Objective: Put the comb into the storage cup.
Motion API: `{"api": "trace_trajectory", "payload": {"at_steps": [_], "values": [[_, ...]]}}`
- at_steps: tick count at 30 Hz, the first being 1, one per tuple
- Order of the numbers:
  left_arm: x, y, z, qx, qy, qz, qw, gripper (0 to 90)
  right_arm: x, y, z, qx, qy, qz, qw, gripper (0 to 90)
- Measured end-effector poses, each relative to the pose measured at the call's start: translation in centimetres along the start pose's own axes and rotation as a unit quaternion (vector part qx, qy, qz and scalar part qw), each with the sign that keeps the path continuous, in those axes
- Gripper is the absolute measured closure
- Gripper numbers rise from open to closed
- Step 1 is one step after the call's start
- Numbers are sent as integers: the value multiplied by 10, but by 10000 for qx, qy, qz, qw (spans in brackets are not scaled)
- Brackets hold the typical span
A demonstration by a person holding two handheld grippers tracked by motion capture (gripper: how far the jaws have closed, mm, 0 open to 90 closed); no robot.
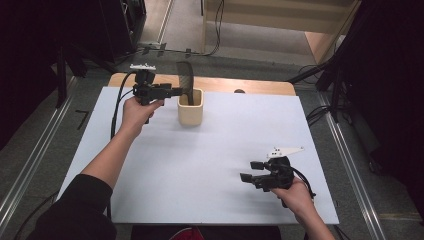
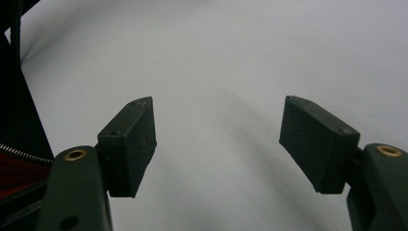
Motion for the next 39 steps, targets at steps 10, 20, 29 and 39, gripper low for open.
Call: {"api": "trace_trajectory", "payload": {"at_steps": [10,20,29,39], "values": [[-1,13,10,-77,320,328,9989,325,3,0,-2,3,-33,43,10000,267],[2,18,20,-279,296,383,9984,326,6,-1,-3,0,-35,68,10000,267],[12,19,33,-604,116,391,9973,307,6,-2,-3,-5,-110,47,9999,261],[23,20,50,-703,179,598,9956,307,6,-2,-3,17,-122,68,9999,261]]}}
Point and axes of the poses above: each handheld gripper's, and its own axes: y roughly backward along the jaws, z roughly out of its underside, x roughly to its right, the point moved 1 cm from there along -y, roughly forward along the jaws, and after that the axes turned 9 degrees about -y, right-handed, at the moved point
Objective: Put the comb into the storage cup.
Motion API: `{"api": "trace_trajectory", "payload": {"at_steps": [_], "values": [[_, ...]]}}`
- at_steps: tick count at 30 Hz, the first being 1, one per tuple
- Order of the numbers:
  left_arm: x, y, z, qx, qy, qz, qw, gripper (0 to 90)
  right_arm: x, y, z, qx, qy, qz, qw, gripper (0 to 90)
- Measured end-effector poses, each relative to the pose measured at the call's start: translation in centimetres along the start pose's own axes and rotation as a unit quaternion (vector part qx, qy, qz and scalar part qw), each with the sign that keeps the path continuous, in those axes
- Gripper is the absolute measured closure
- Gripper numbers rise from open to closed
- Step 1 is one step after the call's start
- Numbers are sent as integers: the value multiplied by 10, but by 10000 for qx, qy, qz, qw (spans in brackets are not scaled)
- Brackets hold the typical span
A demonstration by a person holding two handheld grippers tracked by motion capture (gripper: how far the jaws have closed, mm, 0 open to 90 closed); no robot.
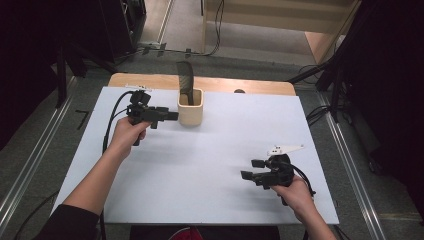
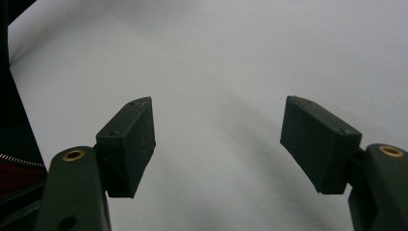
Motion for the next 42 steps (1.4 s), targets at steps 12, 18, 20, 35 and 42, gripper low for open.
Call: {"api": "trace_trajectory", "payload": {"at_steps": [12,18,20,35,42], "values": [[19,-5,16,-159,-173,63,9997,307,2,0,0,-7,-40,26,10000,261],[24,-5,22,-187,-179,29,9997,307,3,1,0,26,-75,54,10000,261],[27,-5,24,-198,-225,14,9995,307,4,1,0,41,-82,57,9999,261],[44,-2,38,-273,-257,-125,9992,307,6,1,0,35,-171,99,9998,261],[50,1,45,-276,-294,-66,9992,307,6,1,0,23,-195,85,9998,261]]}}
Point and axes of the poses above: each handheld gripper's, and its own axes: y roughly backward along the jaws, z roughly out of its underside, x roughly to its right, the point moved 1 cm from there along -y, roughly forward along the jaws, and after that the axes turned 9 degrees about -y, right-handed, at the moved point
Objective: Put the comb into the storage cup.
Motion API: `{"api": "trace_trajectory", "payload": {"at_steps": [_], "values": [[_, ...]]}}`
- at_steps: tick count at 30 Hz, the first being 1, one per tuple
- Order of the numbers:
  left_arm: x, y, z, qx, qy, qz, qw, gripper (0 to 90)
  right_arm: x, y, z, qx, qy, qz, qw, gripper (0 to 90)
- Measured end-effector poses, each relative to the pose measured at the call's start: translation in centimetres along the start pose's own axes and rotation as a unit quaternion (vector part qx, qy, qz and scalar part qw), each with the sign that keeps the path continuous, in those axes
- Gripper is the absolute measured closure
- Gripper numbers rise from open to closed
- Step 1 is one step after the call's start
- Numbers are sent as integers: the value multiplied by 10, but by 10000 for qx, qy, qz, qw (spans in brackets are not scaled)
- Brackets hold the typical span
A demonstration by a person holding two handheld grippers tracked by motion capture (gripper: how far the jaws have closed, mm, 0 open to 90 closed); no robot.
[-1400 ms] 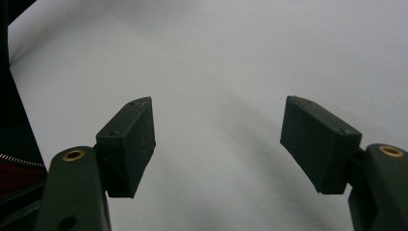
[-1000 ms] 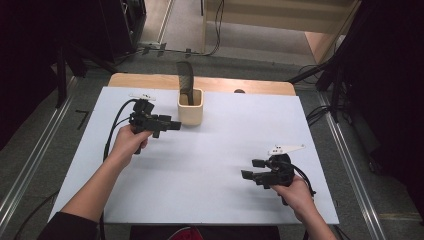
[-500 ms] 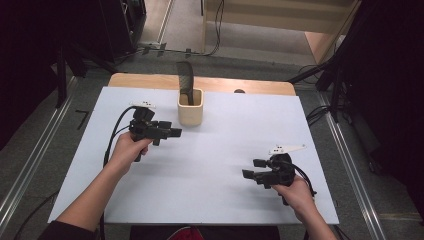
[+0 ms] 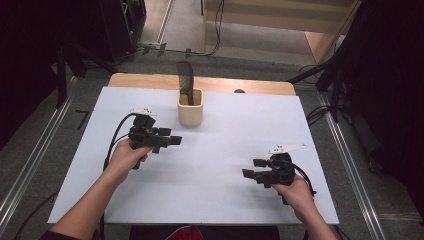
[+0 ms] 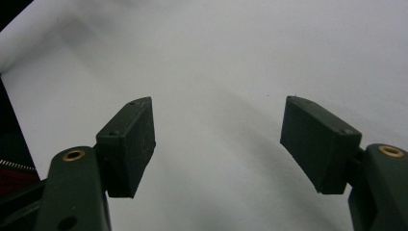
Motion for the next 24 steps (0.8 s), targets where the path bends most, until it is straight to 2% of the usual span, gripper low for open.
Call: {"api": "trace_trajectory", "payload": {"at_steps": [5,9,15,19,24], "values": [[8,3,6,-12,-118,17,9999,307,0,0,0,1,-12,-7,10000,261],[11,3,10,3,-101,62,9999,307,0,0,0,-8,11,-17,10000,261],[19,5,16,-46,-188,128,9997,307,1,0,0,3,-16,-14,10000,261],[22,9,19,43,-230,83,9997,307,1,0,0,8,-9,-18,10000,261],[24,12,27,-22,-260,-23,9997,306,1,1,1,8,-26,3,10000,261]]}}
Point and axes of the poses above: each handheld gripper's, and its own axes: y roughly backward along the jaws, z roughly out of its underside, x roughly to its right, the point moved 1 cm from there along -y, roughly forward along the jaws, and after that the axes turned 9 degrees about -y, right-handed, at the moved point
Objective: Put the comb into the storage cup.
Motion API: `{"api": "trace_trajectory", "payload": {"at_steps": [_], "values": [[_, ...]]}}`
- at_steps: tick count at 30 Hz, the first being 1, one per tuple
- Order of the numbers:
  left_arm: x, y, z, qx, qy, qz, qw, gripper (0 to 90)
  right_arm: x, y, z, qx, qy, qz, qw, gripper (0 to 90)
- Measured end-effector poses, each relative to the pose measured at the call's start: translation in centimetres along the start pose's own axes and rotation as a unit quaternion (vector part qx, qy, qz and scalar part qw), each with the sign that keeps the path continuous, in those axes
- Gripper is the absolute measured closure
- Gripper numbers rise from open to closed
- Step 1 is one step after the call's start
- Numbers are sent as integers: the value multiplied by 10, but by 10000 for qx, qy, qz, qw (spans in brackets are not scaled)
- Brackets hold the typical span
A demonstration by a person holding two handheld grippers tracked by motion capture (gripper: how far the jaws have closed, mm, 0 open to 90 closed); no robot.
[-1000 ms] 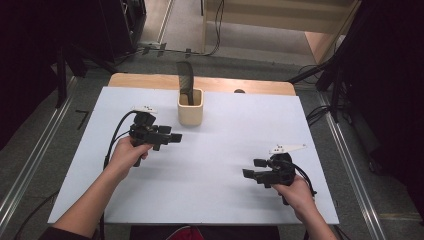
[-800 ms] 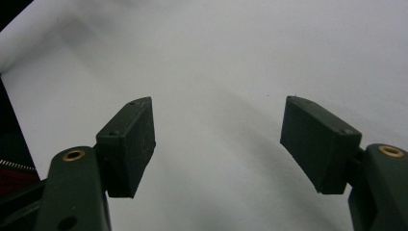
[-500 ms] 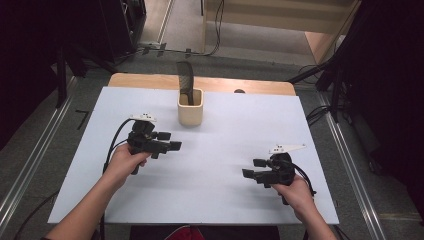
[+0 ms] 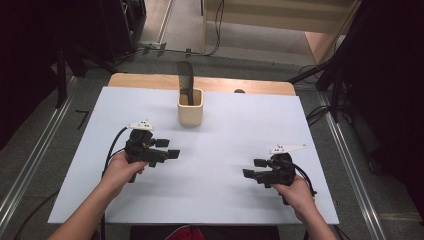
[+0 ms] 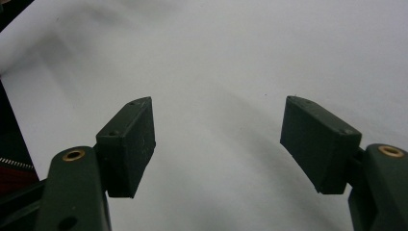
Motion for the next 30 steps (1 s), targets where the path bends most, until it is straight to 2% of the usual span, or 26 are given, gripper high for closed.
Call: {"api": "trace_trajectory", "payload": {"at_steps": [2,9,16,20,21,30], "values": [[1,2,5,6,73,22,10000,306,0,0,0,-10,-16,-11,10000,261],[4,8,16,-44,94,27,9999,306,1,0,0,-15,20,37,10000,261],[5,14,23,-101,31,-26,9999,306,3,1,1,16,-4,83,10000,261],[5,18,27,-81,75,-11,9999,304,4,1,1,27,2,104,9999,261],[5,19,28,-103,70,4,9999,277,4,0,1,26,6,101,9999,261],[7,25,36,-160,6,-90,9998,277,4,-1,2,14,22,113,9999,260]]}}
Point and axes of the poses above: each handheld gripper's, and its own axes: y roughly backward along the jaws, z roughly out of its underside, x roughly to its right, the point moved 1 cm from there along -y, roughly forward along the jaws, and after that the axes turned 9 degrees about -y, right-handed, at the moved point
